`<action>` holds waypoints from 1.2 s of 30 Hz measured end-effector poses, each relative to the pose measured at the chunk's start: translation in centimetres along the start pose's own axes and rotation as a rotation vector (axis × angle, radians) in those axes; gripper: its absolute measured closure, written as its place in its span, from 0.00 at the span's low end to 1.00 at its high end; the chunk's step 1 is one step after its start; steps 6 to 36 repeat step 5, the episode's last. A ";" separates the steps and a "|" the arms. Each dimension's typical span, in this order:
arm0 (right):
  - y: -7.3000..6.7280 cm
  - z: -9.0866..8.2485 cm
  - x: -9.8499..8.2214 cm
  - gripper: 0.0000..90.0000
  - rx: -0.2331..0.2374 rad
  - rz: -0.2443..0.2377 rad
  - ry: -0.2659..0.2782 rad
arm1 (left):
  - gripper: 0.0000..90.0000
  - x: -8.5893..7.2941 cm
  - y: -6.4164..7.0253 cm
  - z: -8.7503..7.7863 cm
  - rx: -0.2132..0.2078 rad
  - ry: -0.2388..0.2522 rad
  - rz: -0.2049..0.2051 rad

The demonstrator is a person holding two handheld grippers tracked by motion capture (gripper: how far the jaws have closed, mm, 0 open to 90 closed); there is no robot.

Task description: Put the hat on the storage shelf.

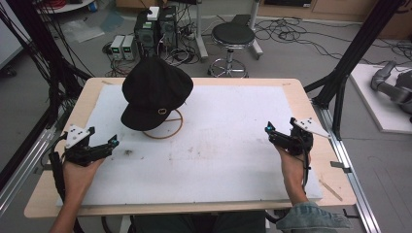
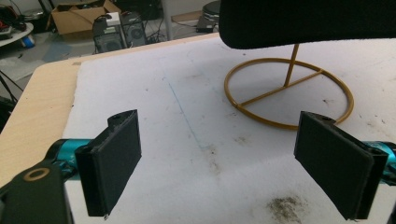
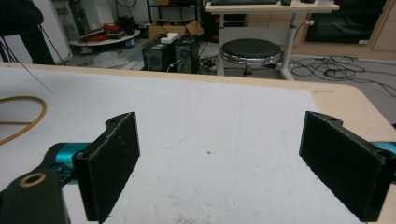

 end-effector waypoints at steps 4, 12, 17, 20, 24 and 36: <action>0.2 0.1 -0.4 0.13 0.011 0.006 -0.009 | 0.17 0.0 0.1 0.1 -0.002 -0.002 0.004; 0.2 0.0 -0.4 0.13 0.012 0.007 -0.010 | 0.17 0.0 0.1 0.1 -0.002 -0.002 0.004; 0.2 0.0 -0.4 0.13 0.012 0.007 -0.010 | 0.17 0.0 0.1 0.1 -0.002 -0.002 0.004; 0.2 0.0 -0.4 0.13 0.012 0.007 -0.010 | 0.17 0.0 0.1 0.1 -0.002 -0.002 0.004; 0.2 0.0 -0.4 0.13 0.012 0.007 -0.010 | 0.17 0.0 0.1 0.1 -0.002 -0.002 0.004; 0.2 0.0 -0.4 0.13 0.012 0.007 -0.010 | 0.17 0.0 0.1 0.1 -0.002 -0.002 0.004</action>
Point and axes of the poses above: each handheld gripper's, and its own axes: z roughly forward along the jaws, x roughly out of its top, y roughly to its right, the point moved 1 cm from there along z, roughly forward along the jaws, and after that the axes turned 9 degrees about -z, right-handed, at the moved point
